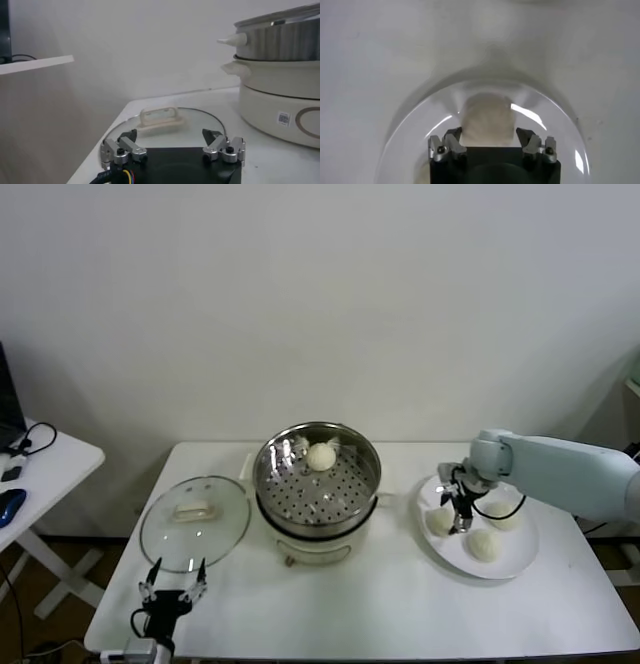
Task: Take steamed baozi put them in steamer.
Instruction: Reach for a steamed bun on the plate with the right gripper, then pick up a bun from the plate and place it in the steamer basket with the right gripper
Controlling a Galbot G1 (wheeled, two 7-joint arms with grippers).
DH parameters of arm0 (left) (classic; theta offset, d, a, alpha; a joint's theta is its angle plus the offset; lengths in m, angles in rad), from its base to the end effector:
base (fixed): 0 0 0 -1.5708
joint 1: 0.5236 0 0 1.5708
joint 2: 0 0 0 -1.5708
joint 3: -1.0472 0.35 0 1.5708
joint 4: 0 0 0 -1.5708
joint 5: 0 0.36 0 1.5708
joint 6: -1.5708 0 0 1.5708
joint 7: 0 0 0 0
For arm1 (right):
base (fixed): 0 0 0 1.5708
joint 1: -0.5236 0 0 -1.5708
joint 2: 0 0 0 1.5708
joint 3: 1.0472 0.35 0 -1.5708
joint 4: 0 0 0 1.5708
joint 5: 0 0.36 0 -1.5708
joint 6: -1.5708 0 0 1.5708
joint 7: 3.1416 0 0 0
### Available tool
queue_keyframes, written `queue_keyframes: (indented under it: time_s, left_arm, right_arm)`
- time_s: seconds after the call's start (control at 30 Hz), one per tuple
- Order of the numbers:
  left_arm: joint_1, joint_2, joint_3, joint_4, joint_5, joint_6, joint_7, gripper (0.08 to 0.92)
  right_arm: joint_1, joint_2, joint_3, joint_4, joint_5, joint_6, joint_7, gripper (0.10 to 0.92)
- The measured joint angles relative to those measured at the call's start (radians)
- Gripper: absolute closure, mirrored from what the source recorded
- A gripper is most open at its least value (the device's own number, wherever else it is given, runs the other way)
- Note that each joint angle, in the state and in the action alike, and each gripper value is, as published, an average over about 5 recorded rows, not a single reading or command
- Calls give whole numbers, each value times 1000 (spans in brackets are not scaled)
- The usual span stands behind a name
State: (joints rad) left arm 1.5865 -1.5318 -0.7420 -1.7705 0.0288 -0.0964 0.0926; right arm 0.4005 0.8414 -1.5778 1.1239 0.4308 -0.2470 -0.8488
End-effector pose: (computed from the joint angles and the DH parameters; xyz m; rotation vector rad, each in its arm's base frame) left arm 0.1541 0.0873 -0.4132 0.1252 -2.8845 -0.2049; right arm 0.5391 -0.1282 -0.2322 1.2171 -1.3049 1.2725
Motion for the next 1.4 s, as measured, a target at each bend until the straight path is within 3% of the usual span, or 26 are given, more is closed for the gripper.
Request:
queue_keyframes:
  time_s: [0.23,0.7,1.4]
  left_arm:
    - [-1,-2,1,-2,1,0,0,177]
    - [0,-2,5,-7,2,-2,0,177]
    - [7,10,19,-29,6,-1,1,177]
  right_arm:
    - [-4,3,12,-6,-9,4,-6,377]
    - [59,-19,-8,34,-3,27,-40,381]
    - [596,14,-239,223,292,43,-136,380]
